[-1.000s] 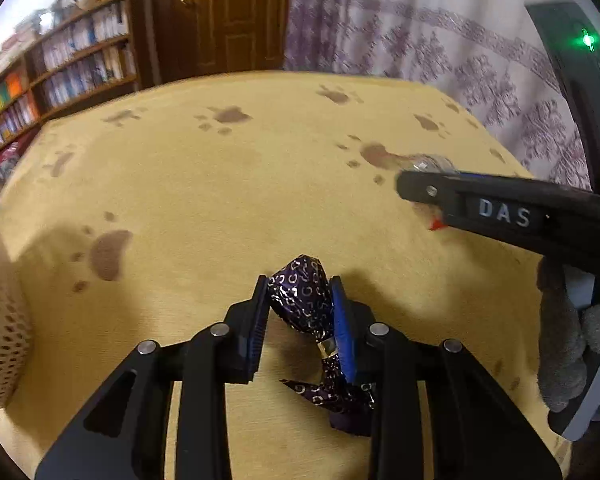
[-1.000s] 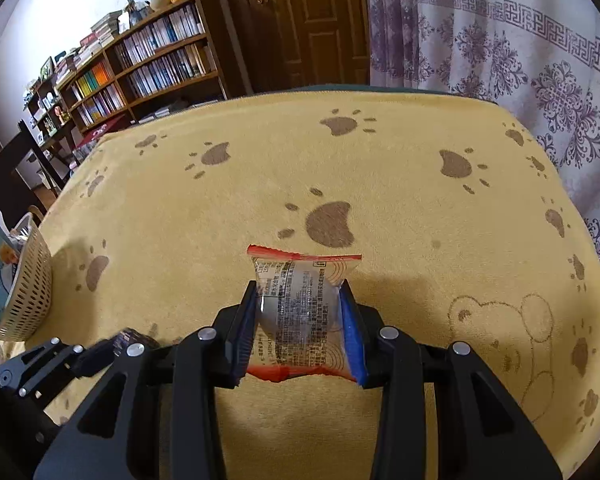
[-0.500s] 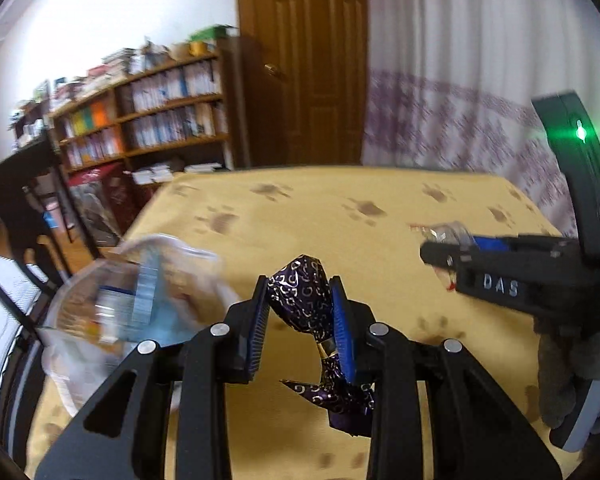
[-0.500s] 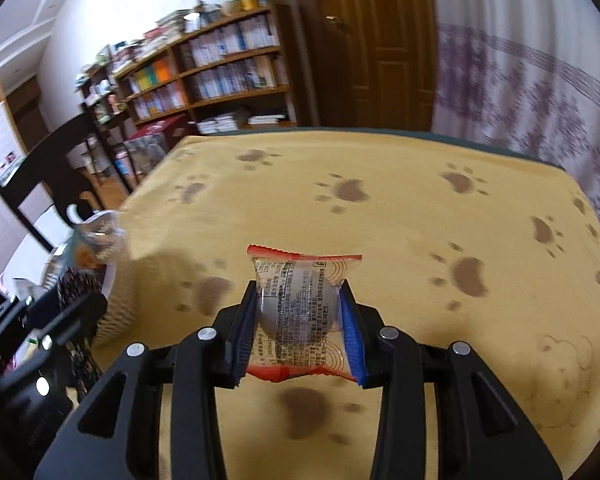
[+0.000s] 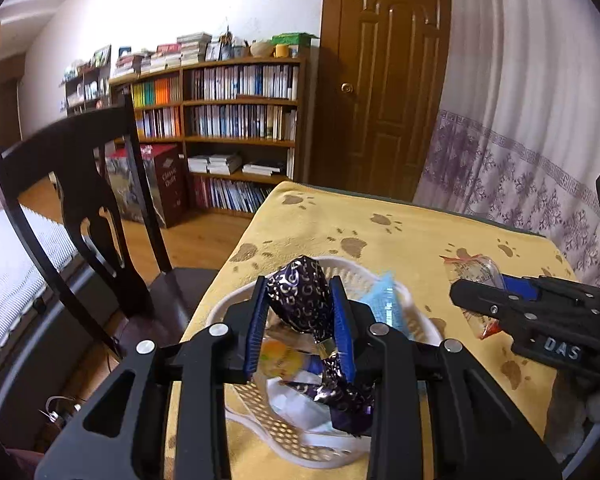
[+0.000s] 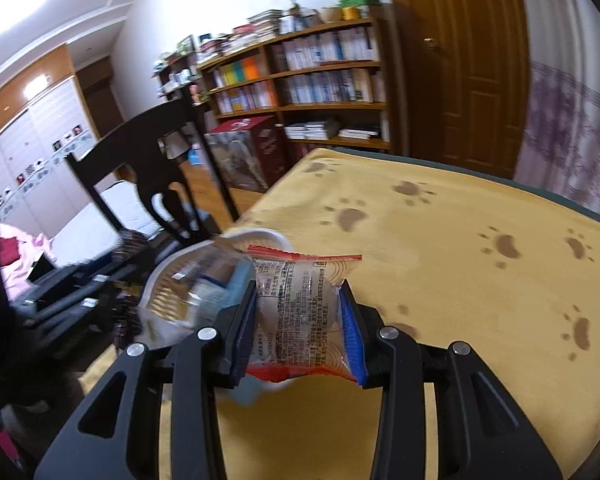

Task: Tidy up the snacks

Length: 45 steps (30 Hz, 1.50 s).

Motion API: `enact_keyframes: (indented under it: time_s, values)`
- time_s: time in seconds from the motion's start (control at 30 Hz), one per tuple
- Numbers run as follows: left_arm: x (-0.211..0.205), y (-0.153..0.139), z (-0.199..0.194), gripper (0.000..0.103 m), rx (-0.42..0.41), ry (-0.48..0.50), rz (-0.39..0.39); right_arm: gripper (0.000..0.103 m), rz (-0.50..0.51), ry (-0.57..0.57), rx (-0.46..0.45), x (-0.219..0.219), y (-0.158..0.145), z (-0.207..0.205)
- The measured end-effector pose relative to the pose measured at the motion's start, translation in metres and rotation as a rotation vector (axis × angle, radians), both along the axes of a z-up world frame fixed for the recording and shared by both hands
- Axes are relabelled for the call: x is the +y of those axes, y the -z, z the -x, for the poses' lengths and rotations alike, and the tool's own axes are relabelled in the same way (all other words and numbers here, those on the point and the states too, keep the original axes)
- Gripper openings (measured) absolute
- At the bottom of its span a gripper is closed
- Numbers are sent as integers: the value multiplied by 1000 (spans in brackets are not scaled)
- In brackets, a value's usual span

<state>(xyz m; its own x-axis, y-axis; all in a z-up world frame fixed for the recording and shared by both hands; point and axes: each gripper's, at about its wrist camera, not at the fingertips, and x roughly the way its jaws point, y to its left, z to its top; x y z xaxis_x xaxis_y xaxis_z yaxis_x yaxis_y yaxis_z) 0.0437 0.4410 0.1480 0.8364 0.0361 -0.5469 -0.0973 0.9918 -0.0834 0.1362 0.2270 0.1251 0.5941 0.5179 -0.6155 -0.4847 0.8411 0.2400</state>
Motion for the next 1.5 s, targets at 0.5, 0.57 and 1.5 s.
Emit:
enact_keyframes:
  time_s: [0.5, 0.57, 1.5]
  values:
    - [71, 9, 28, 96, -29, -189, 14, 59, -8, -117, 24, 63, -1, -8]
    - [73, 4, 38, 98, -45, -219, -26, 87, 4, -107, 9, 63, 2, -6]
    - [-24, 20, 124, 99, -28, -157, -339, 98, 263, -57, -224, 12, 30, 128]
